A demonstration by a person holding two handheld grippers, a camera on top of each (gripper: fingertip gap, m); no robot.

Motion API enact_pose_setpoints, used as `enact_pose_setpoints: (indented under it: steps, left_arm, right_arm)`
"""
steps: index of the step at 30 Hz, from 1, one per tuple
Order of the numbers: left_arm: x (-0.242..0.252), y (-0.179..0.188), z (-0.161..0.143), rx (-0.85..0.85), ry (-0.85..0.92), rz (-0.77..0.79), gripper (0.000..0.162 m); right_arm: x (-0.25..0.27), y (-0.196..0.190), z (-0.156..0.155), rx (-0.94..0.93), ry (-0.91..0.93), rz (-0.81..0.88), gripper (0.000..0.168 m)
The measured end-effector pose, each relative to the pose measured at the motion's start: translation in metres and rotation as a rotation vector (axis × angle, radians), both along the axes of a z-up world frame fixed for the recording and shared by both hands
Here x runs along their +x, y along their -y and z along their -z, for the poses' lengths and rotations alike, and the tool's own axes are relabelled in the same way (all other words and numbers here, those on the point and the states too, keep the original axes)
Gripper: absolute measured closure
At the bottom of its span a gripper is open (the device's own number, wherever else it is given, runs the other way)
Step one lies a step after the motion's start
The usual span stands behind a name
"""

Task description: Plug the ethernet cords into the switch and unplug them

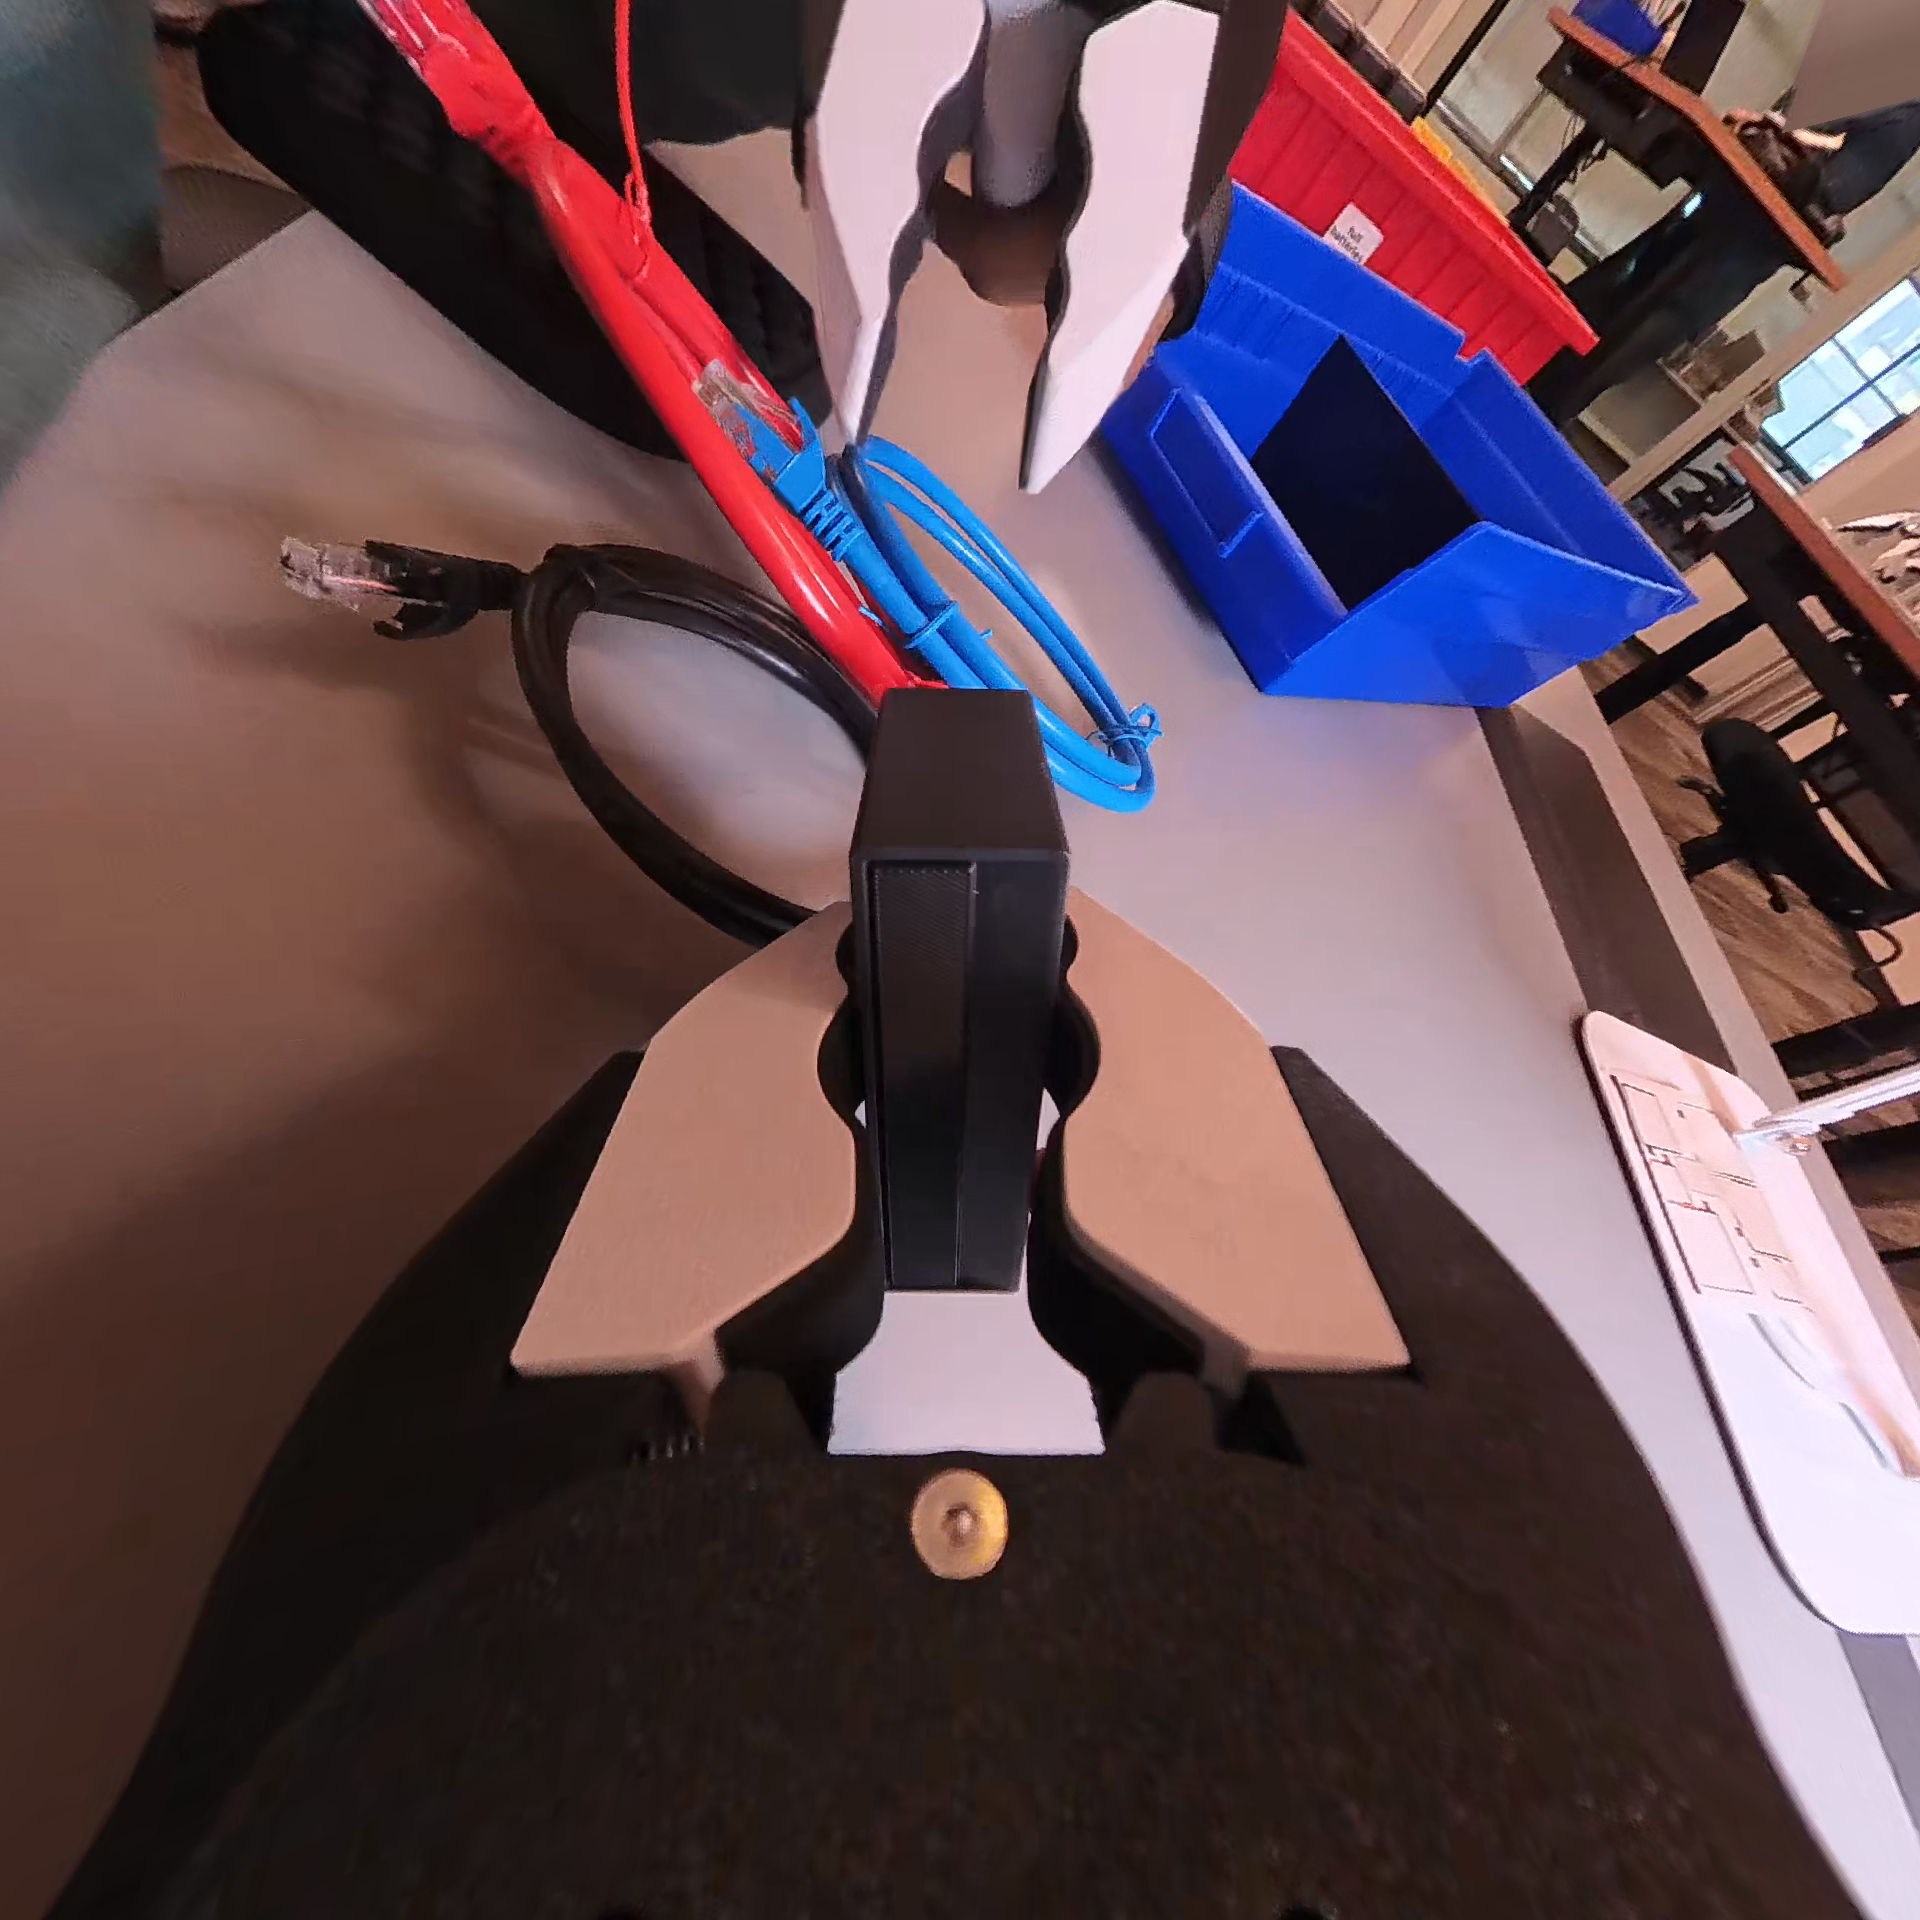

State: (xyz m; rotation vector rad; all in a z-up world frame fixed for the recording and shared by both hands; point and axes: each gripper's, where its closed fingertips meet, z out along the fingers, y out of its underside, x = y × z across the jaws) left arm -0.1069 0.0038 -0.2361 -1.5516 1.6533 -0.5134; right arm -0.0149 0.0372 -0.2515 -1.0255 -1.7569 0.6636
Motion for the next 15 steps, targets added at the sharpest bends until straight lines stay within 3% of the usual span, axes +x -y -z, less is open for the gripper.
enact_pose_setpoints:
  steps: [6, 11, 15]
  left_arm:
    - [0.027, 0.008, 0.022, 0.206, -0.18, 0.126, 0.116]
    - [0.049, 0.015, 0.015, 0.155, -0.088, 0.192, 0.145]
    - [0.053, 0.017, 0.012, 0.035, -0.054, 0.183, 0.147]
  right_arm:
    - [-0.001, 0.002, 0.006, -0.032, 0.024, -0.02, 0.138]
    - [0.0, 0.003, 0.009, 0.041, 0.044, -0.02, 0.139]
    - [0.0, 0.004, 0.013, 0.091, 0.069, -0.027, 0.138]
